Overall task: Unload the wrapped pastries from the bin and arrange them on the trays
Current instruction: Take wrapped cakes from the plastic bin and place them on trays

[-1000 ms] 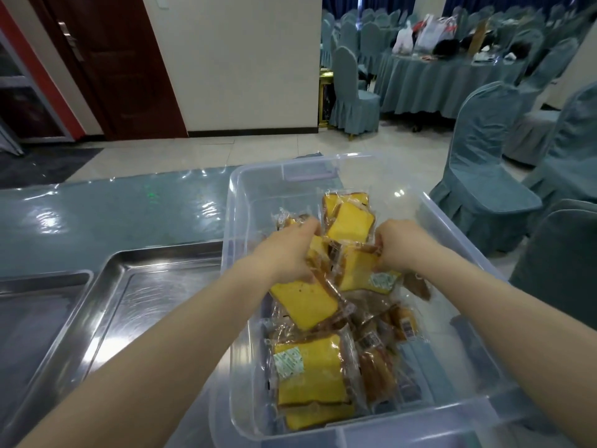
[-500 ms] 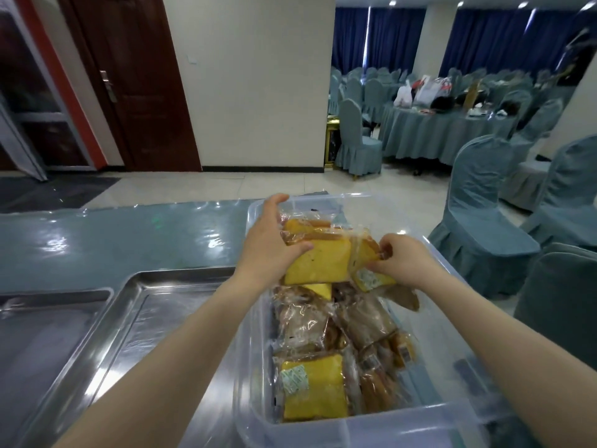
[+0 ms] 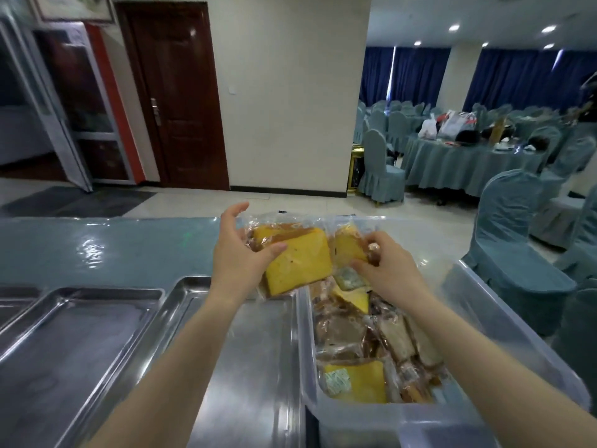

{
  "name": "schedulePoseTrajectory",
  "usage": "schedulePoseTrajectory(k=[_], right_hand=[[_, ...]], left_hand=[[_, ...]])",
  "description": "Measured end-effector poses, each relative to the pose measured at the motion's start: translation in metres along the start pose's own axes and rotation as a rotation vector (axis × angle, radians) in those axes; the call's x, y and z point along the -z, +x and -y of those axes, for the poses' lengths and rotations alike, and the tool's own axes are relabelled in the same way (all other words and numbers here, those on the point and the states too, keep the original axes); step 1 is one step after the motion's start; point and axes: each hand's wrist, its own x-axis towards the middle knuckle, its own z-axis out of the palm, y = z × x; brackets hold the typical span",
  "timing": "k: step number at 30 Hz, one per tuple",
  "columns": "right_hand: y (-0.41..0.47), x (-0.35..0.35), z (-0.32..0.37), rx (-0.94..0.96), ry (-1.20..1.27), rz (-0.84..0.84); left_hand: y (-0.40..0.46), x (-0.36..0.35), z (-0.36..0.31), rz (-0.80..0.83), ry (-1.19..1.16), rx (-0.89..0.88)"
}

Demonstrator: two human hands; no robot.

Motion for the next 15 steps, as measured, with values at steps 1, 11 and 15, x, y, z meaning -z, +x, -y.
schedulePoseTrajectory(k=[1,11,15], right_hand=[[-0.003,-0.007,0.012,0.012,0.038,-0.006],[-0.025,-0.105,0.134,0.170,-0.203,0.047],[-0.039,-0.192,0.182,0.191,-0.204,0.156]], left_hand=[[-0.001,0.012,0.002,-0.027,-0.014,0.014],[-0.020,0.163,0.078,-0.279,-0.096,0.185],[-0.034,0.248,0.137,-0.362,-0.116,0.328]])
